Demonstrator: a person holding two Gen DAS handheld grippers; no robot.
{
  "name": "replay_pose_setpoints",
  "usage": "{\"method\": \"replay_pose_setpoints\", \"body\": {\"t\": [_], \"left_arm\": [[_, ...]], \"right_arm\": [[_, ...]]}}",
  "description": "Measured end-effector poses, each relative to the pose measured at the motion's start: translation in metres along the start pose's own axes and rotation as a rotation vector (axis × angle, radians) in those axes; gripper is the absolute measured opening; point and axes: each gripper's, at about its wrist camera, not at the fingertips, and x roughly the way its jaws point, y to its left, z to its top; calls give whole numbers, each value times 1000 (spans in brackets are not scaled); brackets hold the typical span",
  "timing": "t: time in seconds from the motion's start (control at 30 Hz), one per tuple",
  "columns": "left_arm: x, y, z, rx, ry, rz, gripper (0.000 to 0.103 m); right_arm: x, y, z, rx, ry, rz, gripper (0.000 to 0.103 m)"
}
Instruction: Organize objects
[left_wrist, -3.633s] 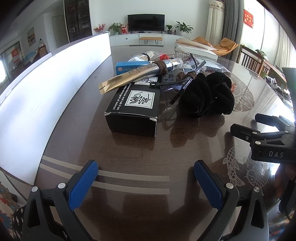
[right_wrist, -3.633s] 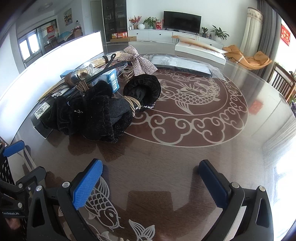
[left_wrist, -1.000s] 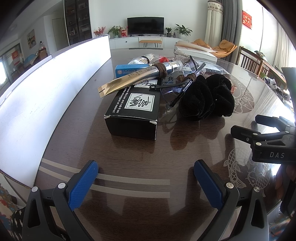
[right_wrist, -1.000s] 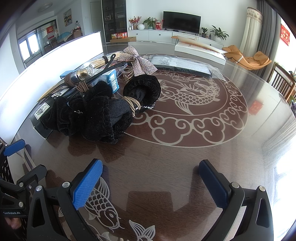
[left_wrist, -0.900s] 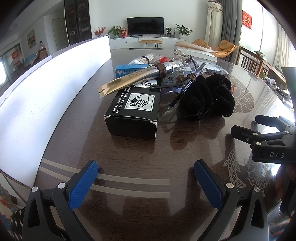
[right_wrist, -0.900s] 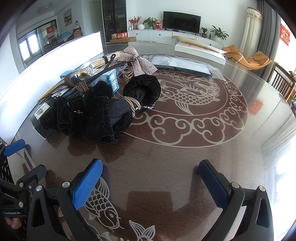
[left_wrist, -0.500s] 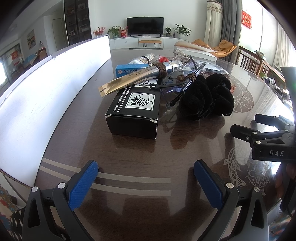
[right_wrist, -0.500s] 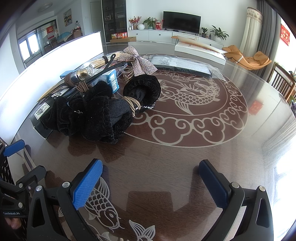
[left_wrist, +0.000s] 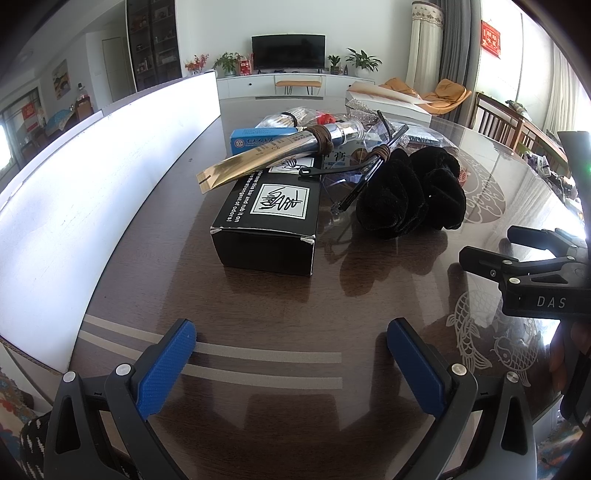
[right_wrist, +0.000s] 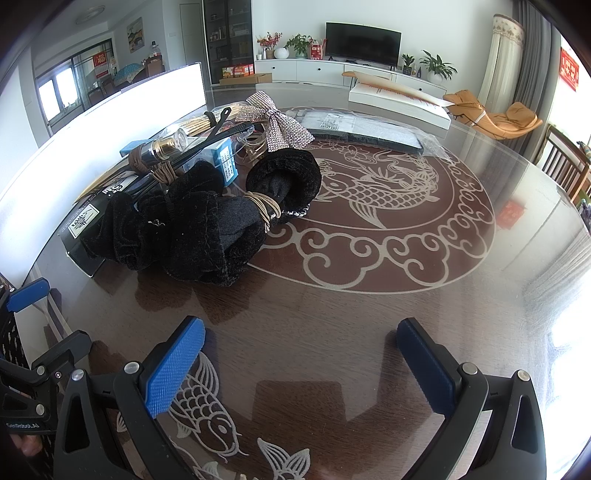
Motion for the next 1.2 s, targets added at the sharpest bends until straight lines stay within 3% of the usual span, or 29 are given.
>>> {"method": "replay_pose_setpoints", "body": {"t": [0.67,0.73,0.87,1.0,1.03,1.1,1.13,1.2], "left_arm": [[-1,13,-7,3,41,-13,103],[-3,16,-5,-18,38,-49,103],[-5,24,18,-61,-20,-80,103],[19,23,56,-33,10,-102,103],[30,20,62,-23,32,-107,101],[47,21,69,-33,85,-118,61],[46,21,69,-24,60,-101,59],[42,25,62,-45,67,-147,59]], "right_arm": [[0,0,0,0,0,0,103],[0,0,0,1,0,0,103],[0,0,0,1,-1,0,103],[0,0,0,1,0,0,103],[0,0,0,1,0,0,103],[1,0,0,1,-1,0,103],[0,0,0,1,-1,1,103],[0,0,0,1,-1,1,103]]}}
